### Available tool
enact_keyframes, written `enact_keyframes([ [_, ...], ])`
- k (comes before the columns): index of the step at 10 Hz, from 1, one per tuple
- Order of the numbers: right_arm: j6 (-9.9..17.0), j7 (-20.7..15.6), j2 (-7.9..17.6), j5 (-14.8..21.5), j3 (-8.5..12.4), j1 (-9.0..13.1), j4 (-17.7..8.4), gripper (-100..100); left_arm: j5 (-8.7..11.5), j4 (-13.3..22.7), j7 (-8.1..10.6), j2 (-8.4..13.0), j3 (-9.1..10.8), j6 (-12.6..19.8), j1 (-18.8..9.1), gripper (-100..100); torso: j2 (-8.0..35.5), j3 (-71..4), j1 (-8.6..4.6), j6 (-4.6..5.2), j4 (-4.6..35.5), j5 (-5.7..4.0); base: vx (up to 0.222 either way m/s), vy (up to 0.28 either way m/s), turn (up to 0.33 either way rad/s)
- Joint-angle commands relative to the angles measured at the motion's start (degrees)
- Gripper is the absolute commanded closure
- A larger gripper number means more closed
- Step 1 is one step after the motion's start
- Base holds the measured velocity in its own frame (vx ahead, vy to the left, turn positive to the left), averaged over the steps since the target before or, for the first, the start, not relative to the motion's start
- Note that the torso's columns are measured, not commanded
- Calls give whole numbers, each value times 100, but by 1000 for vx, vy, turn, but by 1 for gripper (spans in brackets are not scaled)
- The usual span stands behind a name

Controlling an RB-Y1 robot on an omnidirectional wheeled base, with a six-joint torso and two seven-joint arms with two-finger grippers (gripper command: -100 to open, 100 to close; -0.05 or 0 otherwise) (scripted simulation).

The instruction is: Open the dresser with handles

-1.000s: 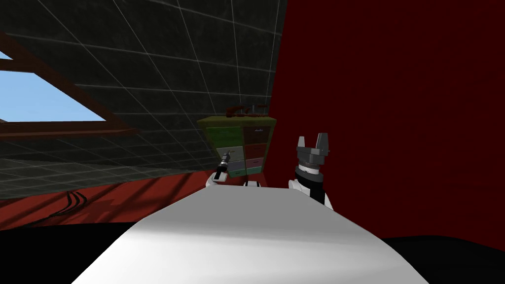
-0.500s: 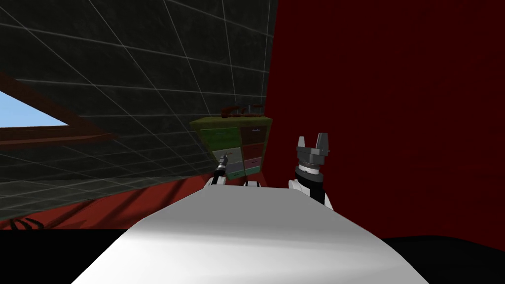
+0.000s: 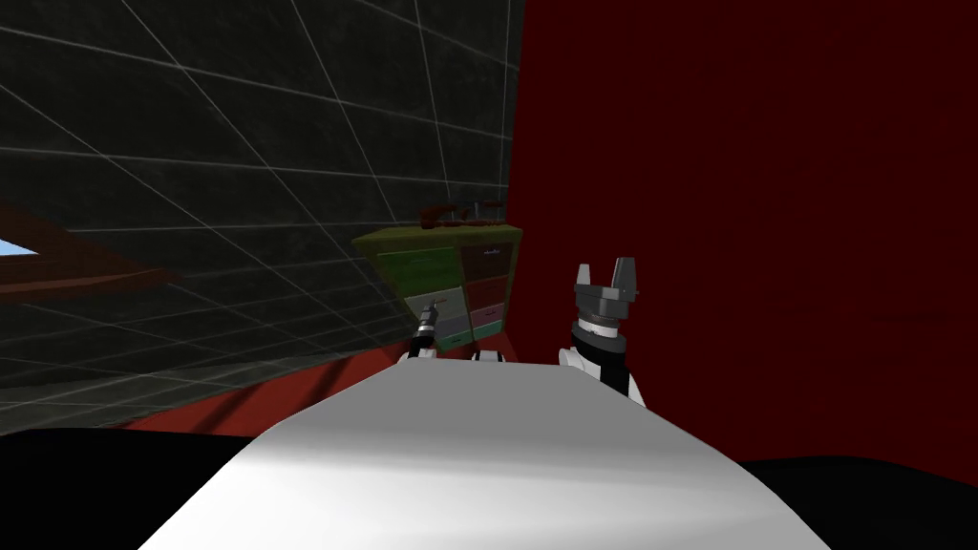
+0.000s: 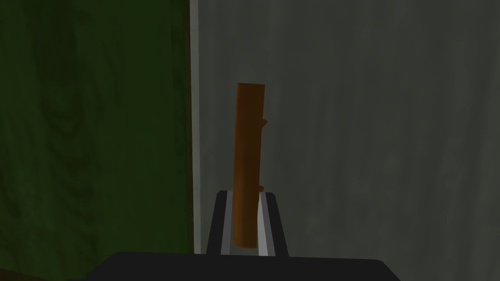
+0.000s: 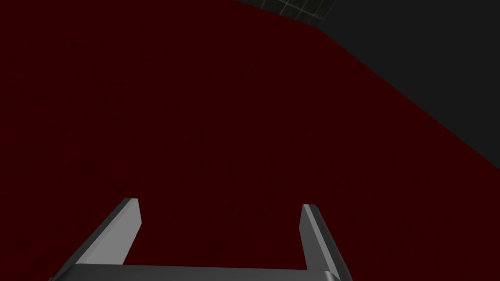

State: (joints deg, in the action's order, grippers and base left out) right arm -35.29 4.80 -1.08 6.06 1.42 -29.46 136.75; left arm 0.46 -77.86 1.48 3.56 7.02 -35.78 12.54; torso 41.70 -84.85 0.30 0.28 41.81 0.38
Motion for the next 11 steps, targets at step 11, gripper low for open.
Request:
enact_keyframes([
  [11,0,0,-2,0,-1,0,0,0,202,-1249,-311,-180,-34,516,970,100,51,22,3,-49,54,-42,-67,-34,-31],
])
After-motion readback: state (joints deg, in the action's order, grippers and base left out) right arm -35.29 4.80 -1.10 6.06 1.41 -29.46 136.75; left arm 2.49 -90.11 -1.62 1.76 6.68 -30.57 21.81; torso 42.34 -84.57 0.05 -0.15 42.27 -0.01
